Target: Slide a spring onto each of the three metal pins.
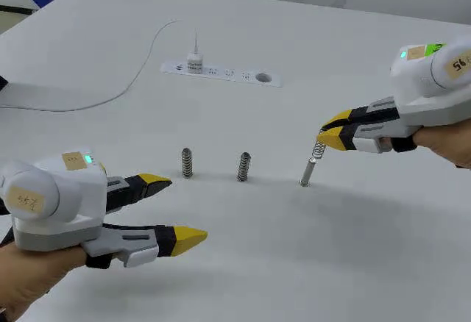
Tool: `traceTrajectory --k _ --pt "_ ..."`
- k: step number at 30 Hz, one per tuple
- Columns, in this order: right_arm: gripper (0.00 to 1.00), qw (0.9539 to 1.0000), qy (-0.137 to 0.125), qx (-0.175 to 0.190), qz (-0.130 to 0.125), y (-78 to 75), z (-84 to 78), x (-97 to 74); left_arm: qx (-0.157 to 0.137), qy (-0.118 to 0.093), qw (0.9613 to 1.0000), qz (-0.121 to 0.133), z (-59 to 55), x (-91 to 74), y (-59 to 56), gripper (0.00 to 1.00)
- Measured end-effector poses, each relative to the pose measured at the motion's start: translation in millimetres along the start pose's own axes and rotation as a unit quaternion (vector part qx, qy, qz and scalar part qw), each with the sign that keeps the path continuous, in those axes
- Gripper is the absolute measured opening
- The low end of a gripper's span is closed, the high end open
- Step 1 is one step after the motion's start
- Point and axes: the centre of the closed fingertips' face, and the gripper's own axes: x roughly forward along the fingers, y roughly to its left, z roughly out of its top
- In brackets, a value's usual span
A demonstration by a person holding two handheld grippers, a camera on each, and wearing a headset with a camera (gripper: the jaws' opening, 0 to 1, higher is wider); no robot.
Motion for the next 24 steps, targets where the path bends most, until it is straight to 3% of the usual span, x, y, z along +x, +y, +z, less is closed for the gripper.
traceTrajectory --k 24 --pt "0.11 1.0 0.003 0.009 0.002 -1.5 -7.4 8.7 -0.003 0.006 1.0 0.002 -3.4 -0.9 0.3 0.6"
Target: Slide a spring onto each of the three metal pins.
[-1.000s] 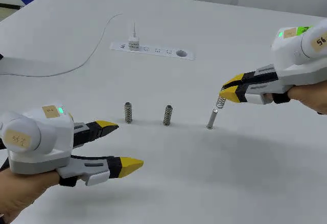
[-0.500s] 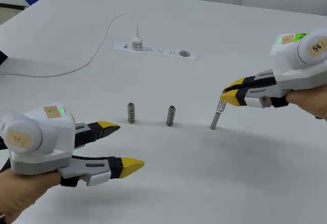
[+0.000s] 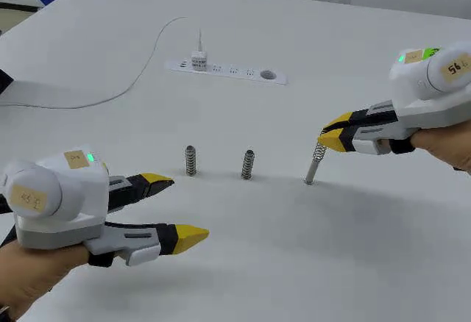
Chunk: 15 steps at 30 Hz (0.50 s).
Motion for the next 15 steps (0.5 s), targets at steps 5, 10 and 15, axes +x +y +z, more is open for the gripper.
traceTrajectory --k 5,10,15 --pt "0.11 1.0 0.0 0.005 0.0 -0.3 -3.1 1.6 0.0 0.0 1.0 0.0 -0.1 0.1 0.6 0.6" --pt "0.11 1.0 0.001 0.005 0.0 1.2 -5.5 4.4 0.0 0.0 1.0 0.0 -0.4 0.3 0.3 0.6" --pt "0.11 1.0 0.002 0.007 -0.003 0.8 -8.2 7.5 -0.001 0.0 1.0 0.001 -0.5 0.6 0.5 0.6"
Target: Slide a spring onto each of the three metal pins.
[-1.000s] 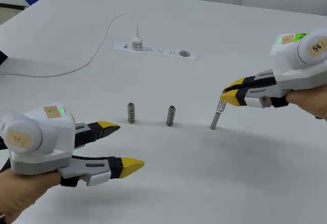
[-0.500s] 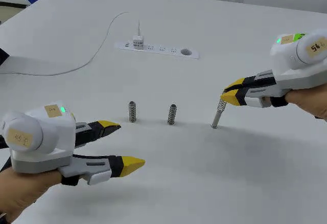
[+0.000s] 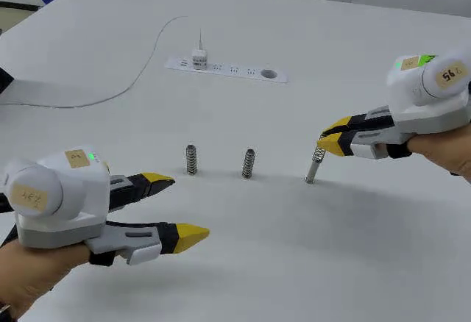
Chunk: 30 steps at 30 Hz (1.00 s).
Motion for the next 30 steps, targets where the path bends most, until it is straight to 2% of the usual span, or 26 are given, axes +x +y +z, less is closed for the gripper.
traceTrajectory --k 30 --pt "0.12 0.9997 0.022 0.006 -0.01 5.5 -21.7 17.6 -0.002 0.002 1.0 0.0 -1.6 0.8 -0.2 0.6"
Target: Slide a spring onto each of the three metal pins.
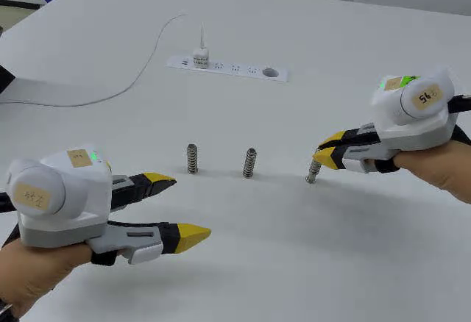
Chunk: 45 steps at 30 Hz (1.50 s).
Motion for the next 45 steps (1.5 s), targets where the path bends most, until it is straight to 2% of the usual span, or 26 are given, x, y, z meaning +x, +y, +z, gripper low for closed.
traceTrajectory --k 24,35,45 --pt "0.12 0.9998 0.017 0.007 -0.004 1.9 -12.5 10.8 -0.004 0.002 1.0 0.003 -1.3 -1.4 1.0 0.6" --pt "0.12 0.9998 0.015 0.008 -0.008 0.4 -13.1 11.1 -0.004 0.001 1.0 0.002 -1.2 -0.2 1.4 0.6" --pt "0.17 0.9998 0.012 0.008 -0.012 -1.3 -12.7 9.4 -0.004 0.001 1.0 0.006 -0.9 -1.8 3.3 0.61"
